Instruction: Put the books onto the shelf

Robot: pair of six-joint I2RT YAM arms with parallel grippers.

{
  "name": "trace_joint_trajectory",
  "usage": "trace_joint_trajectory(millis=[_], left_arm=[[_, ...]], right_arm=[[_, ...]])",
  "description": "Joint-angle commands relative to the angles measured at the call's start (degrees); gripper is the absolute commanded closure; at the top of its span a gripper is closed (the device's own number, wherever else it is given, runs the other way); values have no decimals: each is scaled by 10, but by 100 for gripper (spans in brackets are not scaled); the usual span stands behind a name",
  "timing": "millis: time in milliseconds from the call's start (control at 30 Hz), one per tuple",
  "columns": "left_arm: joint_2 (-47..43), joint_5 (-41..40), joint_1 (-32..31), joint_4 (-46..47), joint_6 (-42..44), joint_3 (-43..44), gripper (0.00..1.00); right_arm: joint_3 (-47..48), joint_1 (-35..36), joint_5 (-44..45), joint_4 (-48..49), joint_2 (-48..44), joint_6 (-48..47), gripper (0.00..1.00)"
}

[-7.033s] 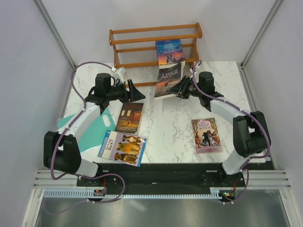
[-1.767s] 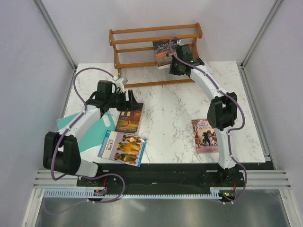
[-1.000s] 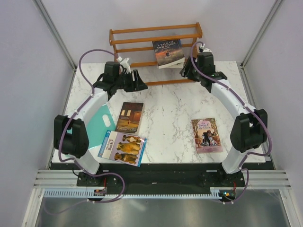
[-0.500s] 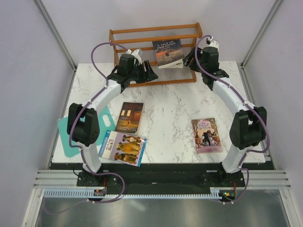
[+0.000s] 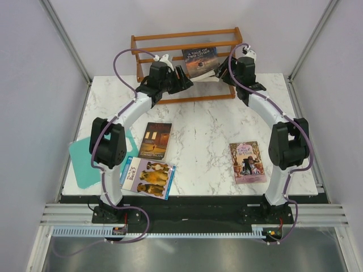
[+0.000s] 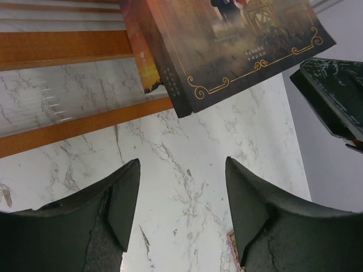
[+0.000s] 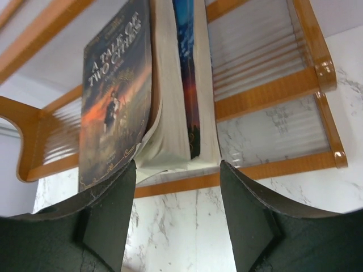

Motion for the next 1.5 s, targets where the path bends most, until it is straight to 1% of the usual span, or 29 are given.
trace_joint_trajectory(millis=[0,100,333,533,600,633,700,733,800,833,867,933,1033,1467], left_arm=[[20,-15,-4,27,-29,46,32],[22,-15,-4,27,-26,51,32],[27,-33,-4,20,-21,67,31],[59,-32,-4,9,-24,114,31],[70,-29,-4,4,-29,136,31],[82,-28,-4,1,-30,145,31],[94,-23,-4,-4,-34,167,31],[99,-21,-4,-6,-36,174,31],[115,-15,-5,-9,-40,194,31],[121,-12,-6,-11,-42,199,31],[129,-11,-7,-13,-42,208,31],[135,-9,-10,-15,-42,214,31],[139,-10,-13,-13,-43,217,31],[120,-13,-28,1,-51,226,31]], right_arm=[[52,1,-5,62,14,17,32],[62,1,-29,61,19,16,32],[51,0,-25,61,19,12,32],[53,1,-31,68,30,19,35],[55,1,-29,70,34,22,39],[57,1,-31,71,38,22,47],[62,0,-39,72,44,23,57],[61,1,-41,75,45,24,65],[53,1,-46,82,45,26,75],[50,1,-52,88,42,26,82],[42,1,-52,90,39,27,84],[31,1,-53,99,31,30,88],[4,1,-53,111,13,30,89],[-103,1,-51,155,-54,40,91]])
